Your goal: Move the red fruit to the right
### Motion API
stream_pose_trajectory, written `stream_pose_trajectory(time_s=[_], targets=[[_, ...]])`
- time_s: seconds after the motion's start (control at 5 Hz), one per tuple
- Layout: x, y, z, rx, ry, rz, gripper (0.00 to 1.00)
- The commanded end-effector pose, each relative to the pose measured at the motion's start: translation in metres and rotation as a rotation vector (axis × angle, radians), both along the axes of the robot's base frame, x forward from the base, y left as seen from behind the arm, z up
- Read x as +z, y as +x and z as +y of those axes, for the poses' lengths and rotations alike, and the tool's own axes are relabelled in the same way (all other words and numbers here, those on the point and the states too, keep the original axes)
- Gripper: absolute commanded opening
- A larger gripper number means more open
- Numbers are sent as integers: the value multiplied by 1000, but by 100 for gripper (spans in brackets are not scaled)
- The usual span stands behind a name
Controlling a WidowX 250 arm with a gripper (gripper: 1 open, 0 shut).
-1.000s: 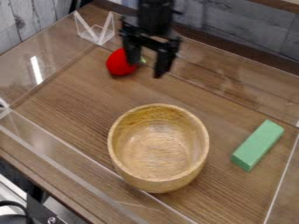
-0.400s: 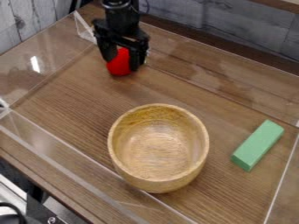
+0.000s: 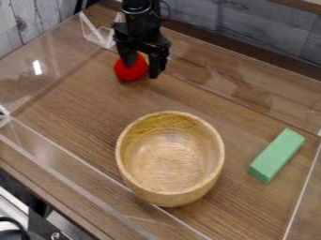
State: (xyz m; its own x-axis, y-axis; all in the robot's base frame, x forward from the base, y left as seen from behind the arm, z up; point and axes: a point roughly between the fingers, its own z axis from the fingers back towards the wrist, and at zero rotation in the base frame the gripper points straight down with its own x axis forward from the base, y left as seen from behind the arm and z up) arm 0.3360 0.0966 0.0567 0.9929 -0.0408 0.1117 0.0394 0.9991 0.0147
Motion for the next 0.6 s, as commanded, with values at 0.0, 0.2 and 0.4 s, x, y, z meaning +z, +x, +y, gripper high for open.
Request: stream_pose_trajectory(time_s=[0.0,0.2,0.4], targets=[[25,13,19,8,15,-82,100],[30,9,32,36,12,-97,100],[31,5,39,40,14,-103,100]])
